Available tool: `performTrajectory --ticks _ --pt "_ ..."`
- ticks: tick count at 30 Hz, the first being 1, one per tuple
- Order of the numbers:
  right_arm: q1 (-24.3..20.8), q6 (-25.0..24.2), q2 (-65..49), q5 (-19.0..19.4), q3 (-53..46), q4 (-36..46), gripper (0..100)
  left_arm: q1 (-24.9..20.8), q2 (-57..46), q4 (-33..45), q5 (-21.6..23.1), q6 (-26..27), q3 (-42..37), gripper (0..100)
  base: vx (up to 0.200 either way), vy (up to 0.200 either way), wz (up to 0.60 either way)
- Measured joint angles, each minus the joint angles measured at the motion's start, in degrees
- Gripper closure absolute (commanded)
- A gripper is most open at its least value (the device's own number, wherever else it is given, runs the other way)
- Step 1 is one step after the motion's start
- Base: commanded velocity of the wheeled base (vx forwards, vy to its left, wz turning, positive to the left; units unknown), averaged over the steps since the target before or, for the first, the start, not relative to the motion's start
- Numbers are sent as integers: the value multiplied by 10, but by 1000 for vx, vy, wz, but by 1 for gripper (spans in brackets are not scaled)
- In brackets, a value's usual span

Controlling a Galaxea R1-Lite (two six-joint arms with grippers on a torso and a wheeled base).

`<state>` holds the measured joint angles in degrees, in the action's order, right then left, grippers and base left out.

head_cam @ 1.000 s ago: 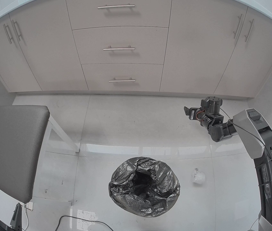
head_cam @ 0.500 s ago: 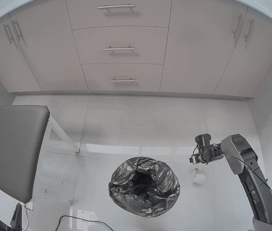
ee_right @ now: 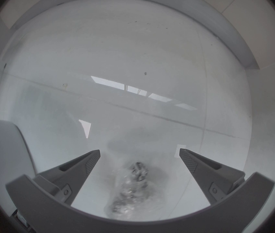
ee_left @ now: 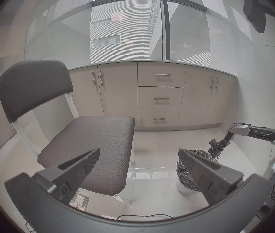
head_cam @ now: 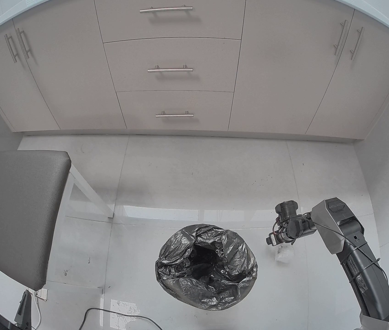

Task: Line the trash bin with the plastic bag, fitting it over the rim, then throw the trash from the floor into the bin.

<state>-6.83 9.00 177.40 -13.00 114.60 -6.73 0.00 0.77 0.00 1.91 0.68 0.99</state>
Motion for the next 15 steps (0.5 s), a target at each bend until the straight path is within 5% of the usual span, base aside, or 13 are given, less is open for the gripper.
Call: performTrajectory --ticks 15 --pt "3 12 1 11 0 46 0 0 0 0 0 0 0 0 0 0 0"
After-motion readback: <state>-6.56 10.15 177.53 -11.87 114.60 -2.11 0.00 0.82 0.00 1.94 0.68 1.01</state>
